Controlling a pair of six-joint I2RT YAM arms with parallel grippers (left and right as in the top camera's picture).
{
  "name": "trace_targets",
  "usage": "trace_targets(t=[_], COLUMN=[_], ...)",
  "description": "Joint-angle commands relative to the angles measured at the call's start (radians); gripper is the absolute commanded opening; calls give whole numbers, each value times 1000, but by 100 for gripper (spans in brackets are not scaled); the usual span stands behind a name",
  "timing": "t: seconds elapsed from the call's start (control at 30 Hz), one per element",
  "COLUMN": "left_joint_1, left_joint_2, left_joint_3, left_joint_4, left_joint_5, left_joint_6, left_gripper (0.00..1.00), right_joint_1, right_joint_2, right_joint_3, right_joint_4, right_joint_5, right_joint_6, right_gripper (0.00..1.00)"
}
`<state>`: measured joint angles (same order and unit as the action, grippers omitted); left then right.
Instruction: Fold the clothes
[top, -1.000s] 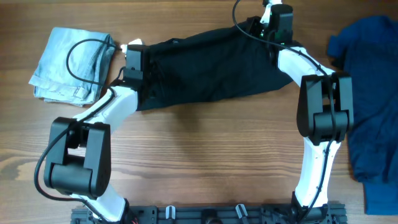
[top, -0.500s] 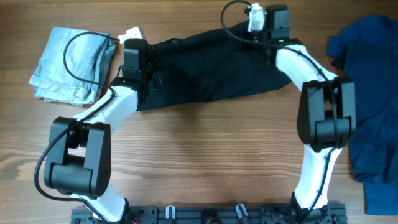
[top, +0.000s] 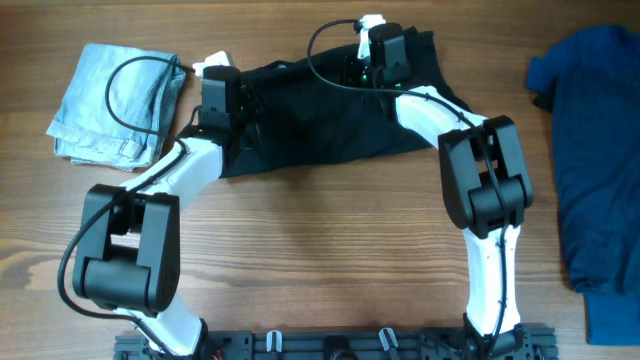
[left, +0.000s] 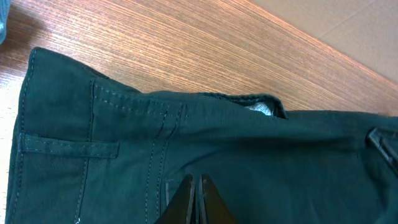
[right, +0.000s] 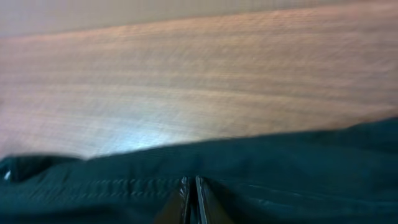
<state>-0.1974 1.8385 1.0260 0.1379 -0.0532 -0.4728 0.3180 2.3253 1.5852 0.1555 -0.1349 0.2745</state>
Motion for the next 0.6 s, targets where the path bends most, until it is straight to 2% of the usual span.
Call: trace_targets(t=[0.0,0.2,0.3,0.37,0.4,0.43,0.47,0.5,0.53,0.57], left_joint_1=[-3,-3,-3,-3,-3,-3,-3,-3,-3,-4], left_joint_2=[62,64,58,58,58,58,58,58,56,53], left_joint_3=[2,2,2,2,2,2,2,2,2,2], left_joint_4=[8,8,6,1,-1,-4,-8,-11,-13,-17], left_joint_5=[11,11,11,11,11,11,11,12,13,19], left_joint_6=[-6,-2,-2,-2,-2,-2,-2,-2,-2,-2], left_gripper=[4,4,4,4,4,4,4,4,4,4], right_joint_1=[-1,-5,-9,-11,-13,-17,-25,-33,-42,-50], right_joint_2=[51,18,-63,-150,-200,-251,-316,-364,-408,-447], right_joint_3=[8,8,8,8,8,8,8,8,8,8], right_joint_4=[73,255,206,72,-25,-130,-276,-386,-490,-583], right_joint_5=[60,80,79,79,79,80,90,105,118,131], right_joint_6=[44,30,-9,-13,-13,-14,-14,-12,-12,-12], right_gripper=[10,11,11,16,22,35,37,36,30,11])
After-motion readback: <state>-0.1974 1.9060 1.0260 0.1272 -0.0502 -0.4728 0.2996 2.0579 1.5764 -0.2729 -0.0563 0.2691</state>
